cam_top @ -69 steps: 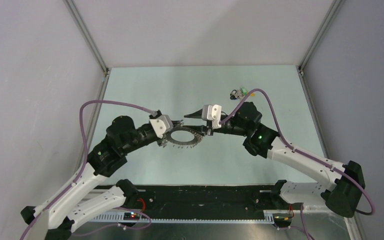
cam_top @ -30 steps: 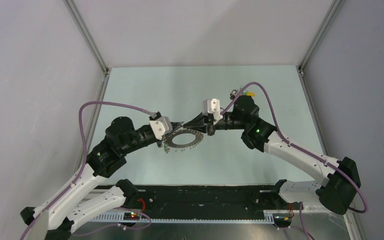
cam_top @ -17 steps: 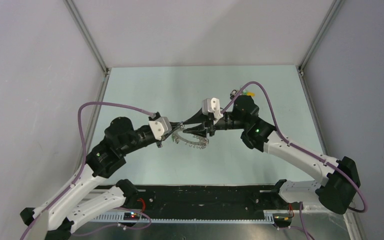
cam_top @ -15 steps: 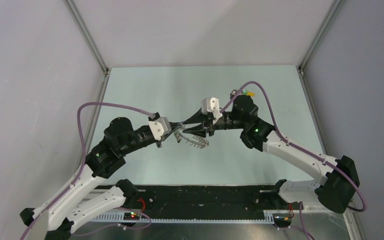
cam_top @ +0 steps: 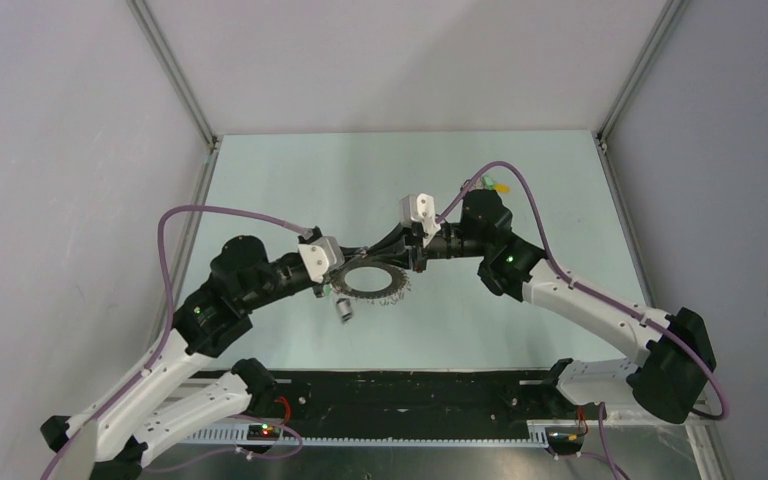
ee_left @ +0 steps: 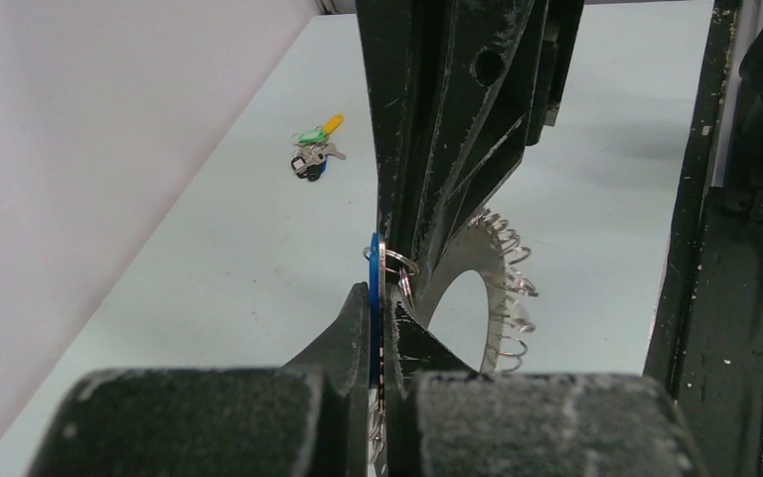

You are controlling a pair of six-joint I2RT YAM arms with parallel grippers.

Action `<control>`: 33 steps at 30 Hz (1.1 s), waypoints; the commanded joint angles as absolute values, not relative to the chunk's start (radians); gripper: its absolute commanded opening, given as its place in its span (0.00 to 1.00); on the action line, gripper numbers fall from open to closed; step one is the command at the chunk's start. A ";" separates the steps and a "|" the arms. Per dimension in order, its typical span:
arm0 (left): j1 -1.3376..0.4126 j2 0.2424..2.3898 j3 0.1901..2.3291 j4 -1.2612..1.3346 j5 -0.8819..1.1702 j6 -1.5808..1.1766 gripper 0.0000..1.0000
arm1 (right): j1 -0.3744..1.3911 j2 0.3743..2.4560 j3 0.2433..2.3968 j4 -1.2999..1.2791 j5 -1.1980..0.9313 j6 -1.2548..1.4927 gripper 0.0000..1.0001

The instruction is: Remove the keys from the keyring

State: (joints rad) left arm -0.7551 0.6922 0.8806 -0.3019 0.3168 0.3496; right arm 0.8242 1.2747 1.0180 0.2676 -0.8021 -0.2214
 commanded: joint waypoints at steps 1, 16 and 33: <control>-0.752 0.675 0.889 -0.226 0.284 0.362 0.00 | 0.815 1.235 1.061 0.222 -0.813 -0.234 0.07; -0.750 0.697 0.889 -0.226 0.273 0.363 0.00 | 0.786 1.148 1.054 0.224 -0.815 -0.144 0.00; -0.749 0.713 0.891 -0.226 0.306 0.359 0.00 | 0.775 1.173 1.054 0.537 -0.820 0.130 0.00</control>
State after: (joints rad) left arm -0.7544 0.7113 0.8791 -0.2451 0.3149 0.3496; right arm 0.7746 1.1744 1.0195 0.3992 -0.8028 0.0647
